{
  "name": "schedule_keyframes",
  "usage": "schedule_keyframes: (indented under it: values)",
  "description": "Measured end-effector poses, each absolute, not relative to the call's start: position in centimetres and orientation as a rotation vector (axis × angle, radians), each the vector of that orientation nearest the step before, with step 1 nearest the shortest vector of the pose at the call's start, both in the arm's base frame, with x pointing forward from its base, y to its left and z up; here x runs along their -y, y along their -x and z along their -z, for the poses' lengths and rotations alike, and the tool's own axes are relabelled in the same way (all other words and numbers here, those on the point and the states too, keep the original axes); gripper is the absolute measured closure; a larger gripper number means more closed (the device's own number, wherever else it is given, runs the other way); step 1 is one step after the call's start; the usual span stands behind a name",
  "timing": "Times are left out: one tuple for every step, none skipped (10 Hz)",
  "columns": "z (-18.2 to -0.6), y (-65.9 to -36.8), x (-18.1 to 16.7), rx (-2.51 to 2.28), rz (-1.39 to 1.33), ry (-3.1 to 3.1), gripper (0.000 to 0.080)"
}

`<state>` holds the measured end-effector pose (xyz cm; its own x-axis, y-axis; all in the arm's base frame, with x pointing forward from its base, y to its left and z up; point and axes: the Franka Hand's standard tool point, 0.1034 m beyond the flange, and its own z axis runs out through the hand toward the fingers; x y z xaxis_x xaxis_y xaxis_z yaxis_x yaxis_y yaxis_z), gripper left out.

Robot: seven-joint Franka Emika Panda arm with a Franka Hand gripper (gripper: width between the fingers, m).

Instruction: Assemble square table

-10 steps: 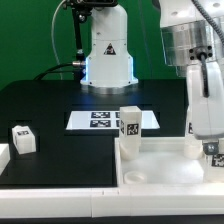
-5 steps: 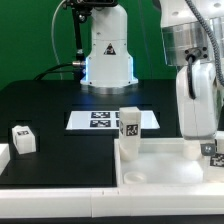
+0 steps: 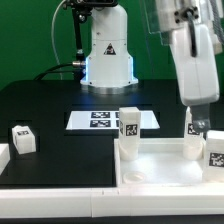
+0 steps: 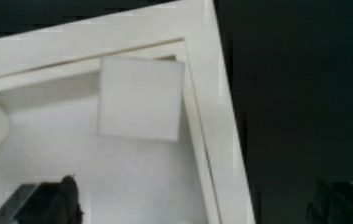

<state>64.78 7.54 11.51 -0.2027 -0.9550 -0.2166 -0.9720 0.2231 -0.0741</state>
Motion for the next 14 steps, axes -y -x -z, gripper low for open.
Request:
schedule_keyframes:
  values:
    - [-11.4,-64.7,-7.6,-2.279,-0.116,1.833,0.0151]
    - [-11.4,-64.7,-7.6,-2.279,-0.116,1.833,0.0151]
    - [-11.3,-64.7,-7.6,-2.279,-0.117,1.833,0.0150]
    - [-11.3,-64.7,-7.6,-2.279,-0.117,1.833,0.0150]
    - [-11.3,-64.7,-7.6,-2.261,-0.113,1.855,0.0150]
    - [-11.3,-64.7,-7.4,-2.231,-0.108,1.891,0.0150]
    - [-11.7,-64.4,-6.6,-2.145,-0.128,1.995,0.0150]
    - [-12.7,-64.3,-5.4,-2.035,-0.120,2.099,0.0150]
    - [-13.2,-64.2,-4.4,-1.907,-0.116,2.212,0.0150]
    - [-13.3,-64.3,-3.9,-1.817,-0.094,2.288,0.0150]
    - [-13.3,-64.3,-3.9,-1.748,-0.084,2.341,0.0150]
    - [-13.3,-64.3,-3.9,-1.670,-0.073,2.395,0.0150]
    - [-13.2,-64.3,-3.8,-1.590,-0.062,2.449,0.0150]
    - [-13.2,-64.3,-3.8,-1.507,-0.051,2.500,0.0150]
